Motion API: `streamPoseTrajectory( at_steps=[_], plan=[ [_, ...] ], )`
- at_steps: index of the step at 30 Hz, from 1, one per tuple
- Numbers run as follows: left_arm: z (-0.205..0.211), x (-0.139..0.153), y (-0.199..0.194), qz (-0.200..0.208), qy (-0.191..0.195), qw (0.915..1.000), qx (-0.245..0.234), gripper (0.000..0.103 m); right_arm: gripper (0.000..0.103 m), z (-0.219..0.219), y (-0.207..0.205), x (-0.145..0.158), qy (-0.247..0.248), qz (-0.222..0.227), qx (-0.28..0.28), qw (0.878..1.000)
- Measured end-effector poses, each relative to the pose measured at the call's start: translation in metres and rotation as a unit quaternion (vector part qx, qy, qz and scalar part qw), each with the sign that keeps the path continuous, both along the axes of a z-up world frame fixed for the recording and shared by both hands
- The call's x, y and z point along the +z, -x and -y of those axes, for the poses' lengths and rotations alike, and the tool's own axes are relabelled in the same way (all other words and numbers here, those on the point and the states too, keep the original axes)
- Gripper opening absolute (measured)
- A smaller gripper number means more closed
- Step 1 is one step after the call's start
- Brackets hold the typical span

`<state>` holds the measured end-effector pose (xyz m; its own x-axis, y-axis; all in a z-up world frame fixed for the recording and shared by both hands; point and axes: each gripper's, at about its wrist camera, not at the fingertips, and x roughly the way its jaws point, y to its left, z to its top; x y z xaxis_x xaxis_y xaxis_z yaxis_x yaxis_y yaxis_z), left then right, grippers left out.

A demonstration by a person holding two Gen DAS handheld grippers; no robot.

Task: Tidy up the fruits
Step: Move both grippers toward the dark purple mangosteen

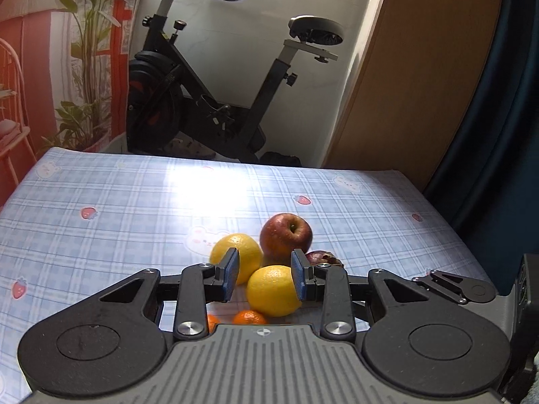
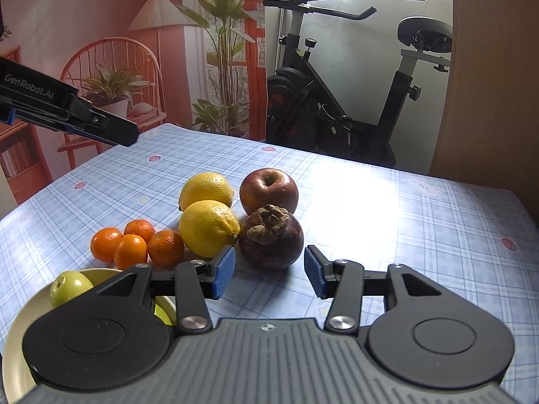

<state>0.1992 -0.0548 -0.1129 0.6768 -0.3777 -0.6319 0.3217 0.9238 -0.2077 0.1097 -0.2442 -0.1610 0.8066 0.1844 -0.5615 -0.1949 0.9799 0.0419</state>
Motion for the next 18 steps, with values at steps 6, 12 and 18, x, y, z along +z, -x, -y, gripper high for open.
streamPoseTrajectory(
  at_steps=[6, 12, 18],
  plan=[
    [0.038, -0.023, -0.028, -0.030, 0.013, 0.9983, -0.049, 0.037, 0.059, 0.006, -0.012, -0.017, -0.011, -0.010, 0.013, 1.000],
    [0.062, -0.041, -0.034, -0.021, -0.020, 0.9953, -0.092, 0.037, 0.059, 0.012, -0.022, -0.028, -0.031, -0.009, 0.021, 0.999],
    [0.065, -0.049, -0.049, -0.035, -0.013, 0.9950, -0.092, 0.052, 0.059, 0.015, -0.031, -0.038, -0.041, -0.014, 0.015, 0.999]
  ],
)
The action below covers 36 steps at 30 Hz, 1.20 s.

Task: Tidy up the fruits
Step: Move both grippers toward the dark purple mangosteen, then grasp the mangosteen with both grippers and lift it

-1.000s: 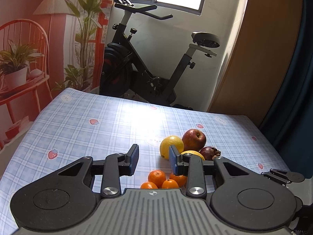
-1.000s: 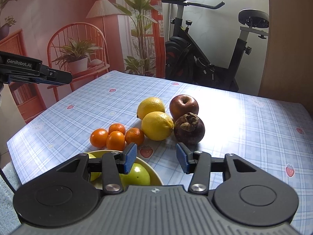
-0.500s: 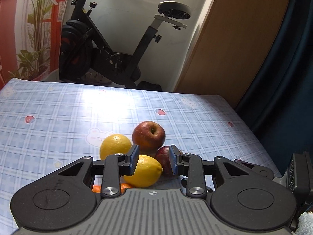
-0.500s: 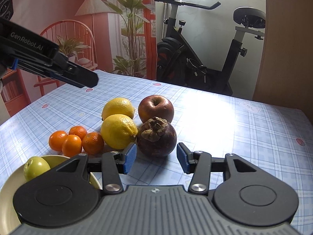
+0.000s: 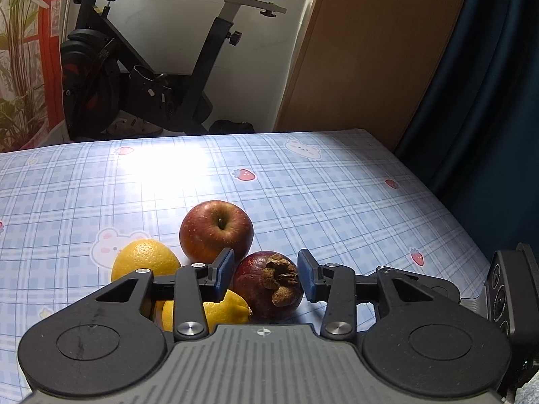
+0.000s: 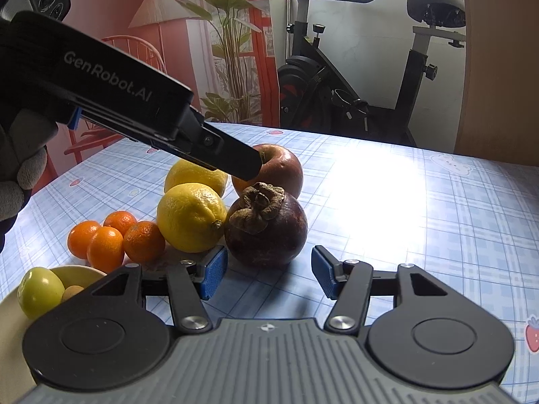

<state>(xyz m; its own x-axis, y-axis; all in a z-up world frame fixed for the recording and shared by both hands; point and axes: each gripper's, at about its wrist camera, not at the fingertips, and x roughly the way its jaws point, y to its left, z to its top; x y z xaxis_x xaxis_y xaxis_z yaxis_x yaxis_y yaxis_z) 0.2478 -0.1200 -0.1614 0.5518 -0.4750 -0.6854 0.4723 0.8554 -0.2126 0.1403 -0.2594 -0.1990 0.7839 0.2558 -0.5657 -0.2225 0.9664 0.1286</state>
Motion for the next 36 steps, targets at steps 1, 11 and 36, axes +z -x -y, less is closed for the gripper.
streamPoseTrajectory(
  at_steps=[1, 11, 36],
  plan=[
    [0.003, -0.001, -0.003, -0.003, 0.001, 1.0000, -0.006, 0.055, 0.059, 0.002, 0.000, -0.001, -0.003, -0.001, -0.001, 1.000],
    [0.014, -0.009, -0.008, -0.014, -0.009, 0.9996, -0.020, 0.056, 0.061, -0.007, -0.005, -0.002, 0.020, 0.006, 0.011, 1.000],
    [0.031, -0.010, 0.002, -0.026, -0.034, 0.9975, -0.056, 0.043, 0.062, 0.005, -0.003, -0.003, -0.020, -0.017, 0.003, 1.000]
  ],
)
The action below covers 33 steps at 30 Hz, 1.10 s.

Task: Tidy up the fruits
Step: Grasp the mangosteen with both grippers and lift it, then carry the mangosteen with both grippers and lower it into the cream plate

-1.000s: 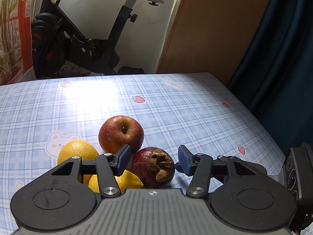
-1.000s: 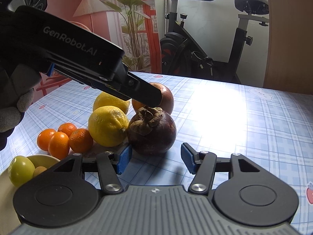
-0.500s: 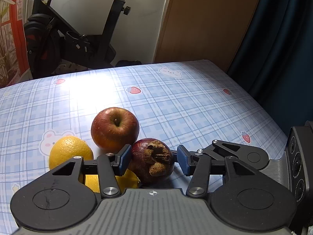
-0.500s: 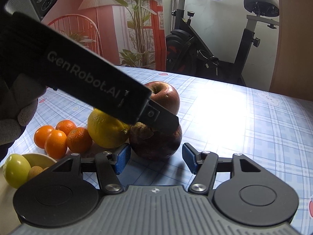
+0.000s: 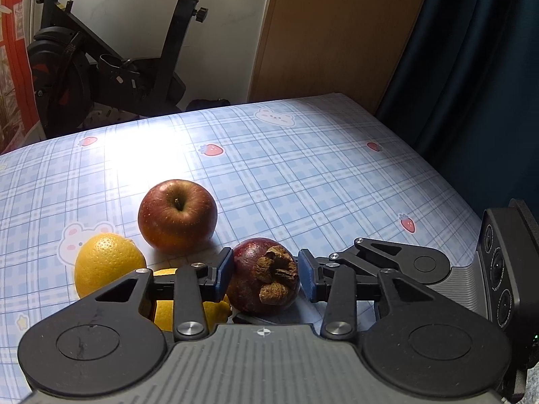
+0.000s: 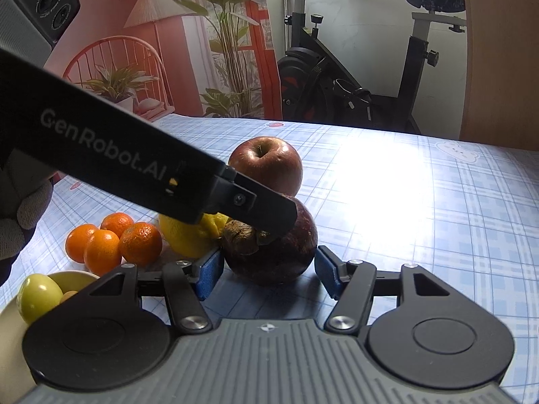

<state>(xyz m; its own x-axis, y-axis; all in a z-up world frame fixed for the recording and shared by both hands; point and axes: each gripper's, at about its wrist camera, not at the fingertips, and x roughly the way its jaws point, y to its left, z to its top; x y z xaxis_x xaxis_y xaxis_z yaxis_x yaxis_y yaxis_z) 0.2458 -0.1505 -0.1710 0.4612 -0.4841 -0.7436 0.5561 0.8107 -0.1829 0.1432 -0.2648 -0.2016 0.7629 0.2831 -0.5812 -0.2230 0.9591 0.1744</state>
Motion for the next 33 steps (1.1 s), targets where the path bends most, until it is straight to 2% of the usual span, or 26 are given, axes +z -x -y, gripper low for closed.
streamPoseTrajectory(
  at_steps=[7, 13, 25, 33],
  plan=[
    [0.005, 0.003, 0.021, -0.009, 0.016, 0.9998, -0.012, 0.043, 0.062, 0.001, 0.028, 0.011, 0.012, -0.007, -0.007, 1.000],
    [0.003, 0.015, 0.046, 0.001, 0.023, 0.9995, -0.020, 0.043, 0.062, -0.008, 0.051, 0.025, 0.020, -0.003, -0.014, 1.000],
    [-0.026, 0.033, 0.101, -0.004, 0.048, 0.9986, -0.020, 0.043, 0.062, -0.038, 0.102, 0.050, 0.030, -0.009, -0.009, 0.999],
    [-0.044, 0.031, 0.131, -0.014, 0.058, 0.9982, -0.011, 0.043, 0.062, -0.061, 0.128, 0.052, 0.036, -0.022, -0.001, 0.999]
  ],
)
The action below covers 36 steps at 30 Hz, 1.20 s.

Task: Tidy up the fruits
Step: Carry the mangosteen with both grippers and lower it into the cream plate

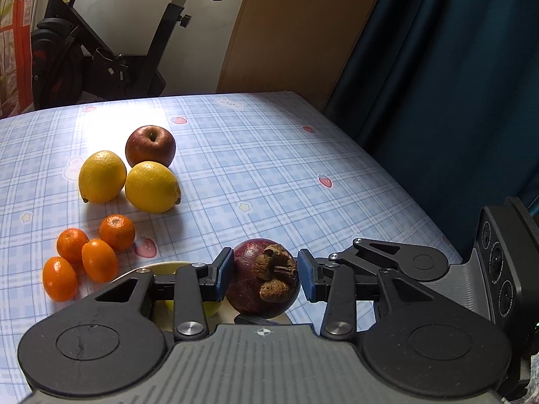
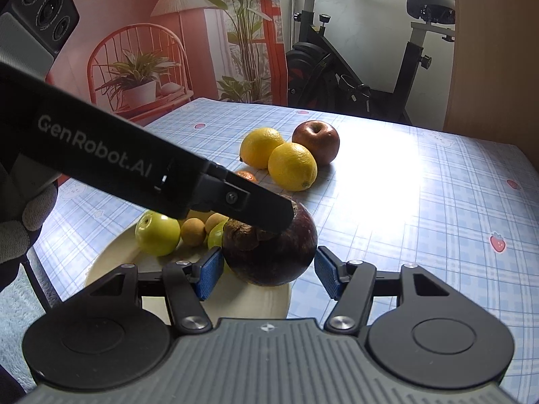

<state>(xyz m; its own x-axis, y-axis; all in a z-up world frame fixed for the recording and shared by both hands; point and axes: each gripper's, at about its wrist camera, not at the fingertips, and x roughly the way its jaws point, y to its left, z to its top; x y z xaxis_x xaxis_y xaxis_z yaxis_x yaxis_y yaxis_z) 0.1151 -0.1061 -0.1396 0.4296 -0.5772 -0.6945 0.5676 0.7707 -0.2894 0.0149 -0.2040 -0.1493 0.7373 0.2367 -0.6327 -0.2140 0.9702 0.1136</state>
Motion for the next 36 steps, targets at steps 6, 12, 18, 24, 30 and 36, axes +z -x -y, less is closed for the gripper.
streamPoseTrajectory(
  at_steps=[6, 12, 18, 24, 30, 36],
  plan=[
    [-0.012, -0.006, 0.017, -0.014, -0.003, 0.9999, 0.005, 0.043, 0.062, -0.011, 0.012, -0.005, -0.011, -0.024, 0.010, 1.000],
    [-0.022, -0.018, 0.018, -0.038, -0.003, 0.9992, 0.015, 0.043, 0.062, -0.018, 0.012, -0.015, -0.020, -0.048, 0.019, 0.998],
    [-0.026, -0.027, 0.015, -0.053, -0.002, 0.9984, 0.022, 0.043, 0.062, -0.021, 0.006, -0.024, -0.019, -0.061, 0.025, 0.998],
    [-0.023, -0.031, 0.009, -0.054, -0.001, 0.9982, 0.025, 0.043, 0.062, -0.019, 0.003, -0.026, -0.014, -0.059, 0.021, 0.998],
    [-0.022, -0.032, 0.004, -0.055, 0.011, 0.9980, 0.031, 0.043, 0.062, -0.020, 0.000, -0.027, 0.007, -0.051, 0.018, 0.999],
    [-0.019, -0.030, 0.003, -0.049, 0.012, 0.9982, 0.033, 0.042, 0.062, -0.019, 0.000, -0.027, 0.009, -0.051, 0.014, 0.999]
  ],
)
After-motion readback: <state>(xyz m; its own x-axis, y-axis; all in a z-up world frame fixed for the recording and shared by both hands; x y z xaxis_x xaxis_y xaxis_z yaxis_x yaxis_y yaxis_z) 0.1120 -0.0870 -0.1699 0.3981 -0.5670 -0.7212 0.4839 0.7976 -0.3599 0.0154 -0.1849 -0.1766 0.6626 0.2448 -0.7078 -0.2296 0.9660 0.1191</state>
